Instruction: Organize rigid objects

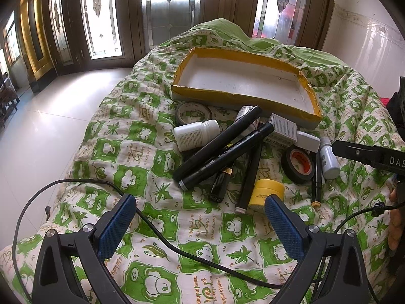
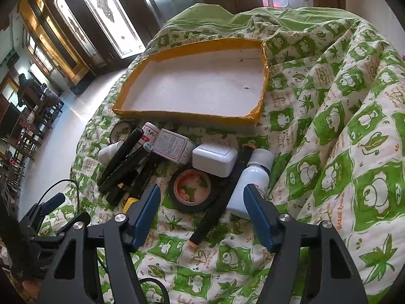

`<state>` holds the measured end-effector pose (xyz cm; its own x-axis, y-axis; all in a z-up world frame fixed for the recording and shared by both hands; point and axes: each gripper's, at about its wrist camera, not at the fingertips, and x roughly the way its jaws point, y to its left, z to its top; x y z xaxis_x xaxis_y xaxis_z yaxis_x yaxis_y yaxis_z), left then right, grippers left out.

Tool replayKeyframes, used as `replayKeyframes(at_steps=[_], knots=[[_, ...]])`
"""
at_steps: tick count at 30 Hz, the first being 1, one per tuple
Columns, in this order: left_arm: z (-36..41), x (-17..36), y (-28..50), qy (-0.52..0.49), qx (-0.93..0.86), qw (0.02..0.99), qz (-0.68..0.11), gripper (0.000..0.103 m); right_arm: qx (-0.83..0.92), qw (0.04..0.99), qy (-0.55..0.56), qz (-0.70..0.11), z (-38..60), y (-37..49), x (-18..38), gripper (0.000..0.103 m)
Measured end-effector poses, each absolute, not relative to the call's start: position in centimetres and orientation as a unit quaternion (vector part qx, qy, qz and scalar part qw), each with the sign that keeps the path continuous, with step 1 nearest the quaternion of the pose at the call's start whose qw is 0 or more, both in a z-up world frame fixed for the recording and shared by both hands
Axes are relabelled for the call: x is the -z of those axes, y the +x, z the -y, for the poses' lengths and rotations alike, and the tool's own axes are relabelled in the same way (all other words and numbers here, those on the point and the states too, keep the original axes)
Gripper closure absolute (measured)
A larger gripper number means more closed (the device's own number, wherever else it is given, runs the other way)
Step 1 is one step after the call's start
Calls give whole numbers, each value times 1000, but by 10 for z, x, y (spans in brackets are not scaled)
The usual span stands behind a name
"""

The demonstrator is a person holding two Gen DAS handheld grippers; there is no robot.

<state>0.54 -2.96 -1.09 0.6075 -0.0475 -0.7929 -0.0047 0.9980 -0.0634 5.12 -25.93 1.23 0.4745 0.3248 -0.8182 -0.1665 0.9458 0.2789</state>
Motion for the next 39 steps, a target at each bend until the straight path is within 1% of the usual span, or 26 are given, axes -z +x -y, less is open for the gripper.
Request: replayKeyframes(at_steps=[13, 18, 20, 22, 26, 29, 31, 34, 36, 39], knots=[[31, 10, 6, -29, 16, 896, -443, 1, -141, 854, 80, -494, 261, 52, -11, 34], [46, 14, 12, -19, 69, 886, -458, 3, -139, 855, 83, -492, 262, 53, -11, 35], [55, 15, 16, -13, 86, 882, -463, 6, -138, 855, 84, -492, 262, 53, -11, 35], [65, 18, 19, -3, 100, 877, -470, 13, -137, 856, 85, -492, 263, 53, -11, 34], [85, 21, 26, 22, 124, 867, -482, 23, -134, 855, 86, -493, 263, 53, -11, 35], [100, 27, 32, 42, 147, 857, -492, 39, -133, 856, 86, -493, 263, 53, -11, 35], [110, 33, 37, 56, 156, 848, -504, 57, -132, 856, 86, -493, 264, 53, -10, 35], [117, 42, 43, 75, 151, 840, -515, 58, -130, 856, 86, -494, 263, 54, -10, 35], [115, 46, 48, 65, 151, 835, -525, 62, -130, 855, 87, -494, 264, 55, -9, 35], [109, 45, 48, 45, 154, 836, -524, 62, -132, 851, 97, -499, 266, 57, -8, 35]])
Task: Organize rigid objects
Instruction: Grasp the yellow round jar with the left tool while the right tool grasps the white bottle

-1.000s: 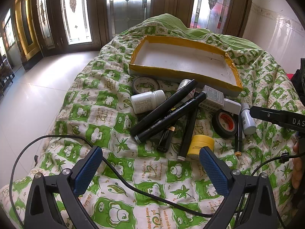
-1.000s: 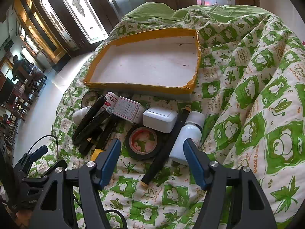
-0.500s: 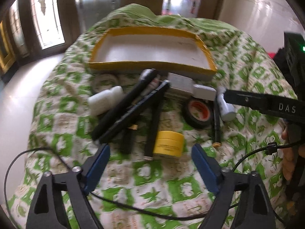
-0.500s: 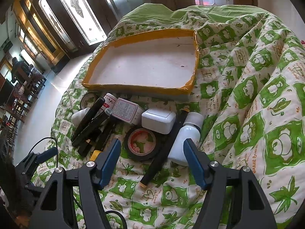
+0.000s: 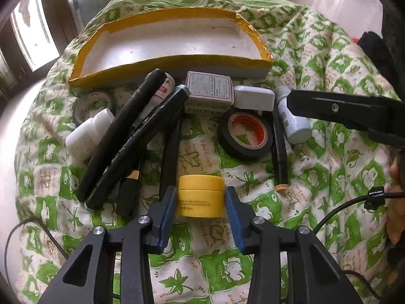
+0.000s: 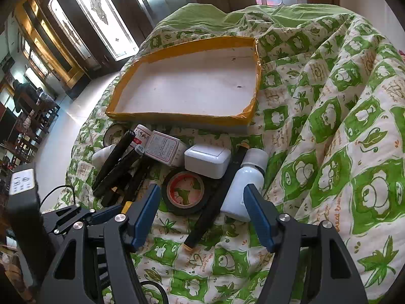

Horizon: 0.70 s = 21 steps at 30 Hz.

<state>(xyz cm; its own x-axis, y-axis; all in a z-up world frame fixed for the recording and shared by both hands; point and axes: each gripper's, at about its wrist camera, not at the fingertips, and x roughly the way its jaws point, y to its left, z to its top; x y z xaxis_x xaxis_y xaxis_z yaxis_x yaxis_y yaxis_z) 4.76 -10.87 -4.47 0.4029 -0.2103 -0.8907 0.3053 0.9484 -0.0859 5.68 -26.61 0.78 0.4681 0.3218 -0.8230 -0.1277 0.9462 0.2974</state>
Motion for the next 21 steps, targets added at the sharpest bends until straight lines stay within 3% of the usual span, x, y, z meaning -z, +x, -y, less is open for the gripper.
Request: replayKeyframes(at_steps=[9, 16, 21], knots=[[69, 21, 23, -32, 143, 865, -479, 62, -136, 822, 126, -538, 270, 64, -2, 47], [60, 20, 23, -55, 137, 869, -472, 62, -84, 802, 141, -574, 280, 81, 21, 65], [61, 22, 22, -52, 137, 869, -473, 62, -41, 792, 111, -599, 279, 94, 39, 66]])
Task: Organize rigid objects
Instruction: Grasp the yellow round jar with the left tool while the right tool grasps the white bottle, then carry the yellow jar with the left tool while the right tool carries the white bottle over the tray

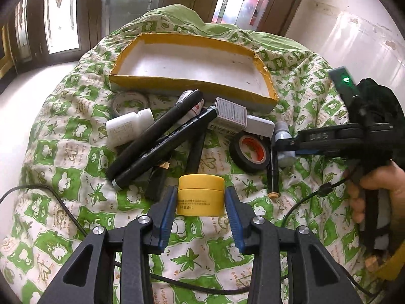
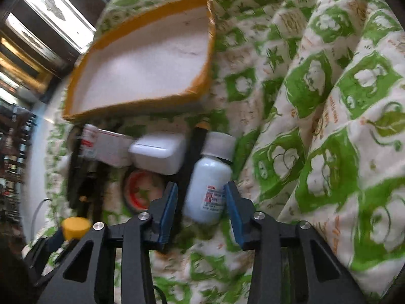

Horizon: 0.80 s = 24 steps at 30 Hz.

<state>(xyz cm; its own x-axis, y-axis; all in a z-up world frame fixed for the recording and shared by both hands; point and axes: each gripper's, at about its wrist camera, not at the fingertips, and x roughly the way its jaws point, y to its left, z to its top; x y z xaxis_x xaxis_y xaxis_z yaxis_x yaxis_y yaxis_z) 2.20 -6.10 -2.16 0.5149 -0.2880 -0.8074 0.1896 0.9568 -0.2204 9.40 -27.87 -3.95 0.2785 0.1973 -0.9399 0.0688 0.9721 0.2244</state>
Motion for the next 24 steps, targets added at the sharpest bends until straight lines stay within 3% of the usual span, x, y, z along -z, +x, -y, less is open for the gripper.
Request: replayKeyframes(at_steps=[10, 24], knots=[[61, 24, 23, -48, 136, 868, -475, 62, -47, 800, 123, -586, 273, 109, 46, 68], [60, 25, 22, -48, 136, 868, -475, 62, -120, 819, 143, -543, 269, 73, 14, 69]])
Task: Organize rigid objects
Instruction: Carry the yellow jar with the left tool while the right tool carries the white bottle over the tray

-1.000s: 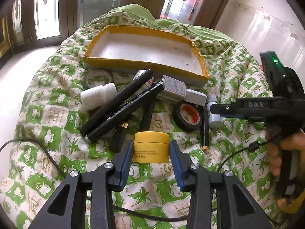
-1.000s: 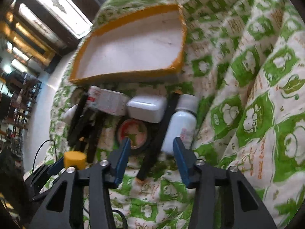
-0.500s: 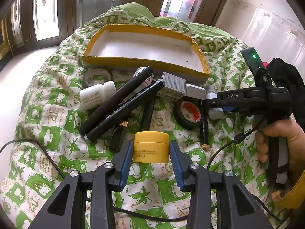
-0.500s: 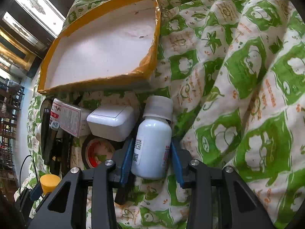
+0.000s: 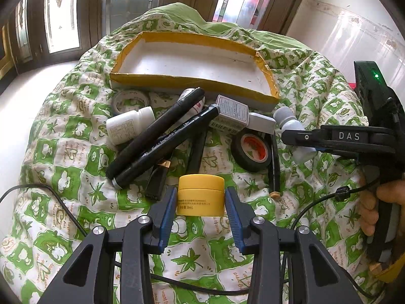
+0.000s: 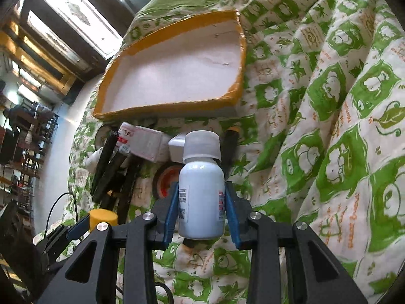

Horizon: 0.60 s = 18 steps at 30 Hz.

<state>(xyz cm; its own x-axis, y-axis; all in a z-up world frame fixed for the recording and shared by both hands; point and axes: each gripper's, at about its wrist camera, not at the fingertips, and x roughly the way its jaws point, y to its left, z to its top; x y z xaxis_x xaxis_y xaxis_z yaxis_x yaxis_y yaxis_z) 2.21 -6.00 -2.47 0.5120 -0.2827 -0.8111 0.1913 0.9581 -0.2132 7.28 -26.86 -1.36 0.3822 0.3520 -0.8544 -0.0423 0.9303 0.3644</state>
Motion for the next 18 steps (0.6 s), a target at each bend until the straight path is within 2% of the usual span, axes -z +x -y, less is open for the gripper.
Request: replayKeyframes(at_steps=[18], knots=[[54, 18, 25, -66, 134, 868, -473, 62, -131, 833, 135, -521, 266, 70, 5, 69]])
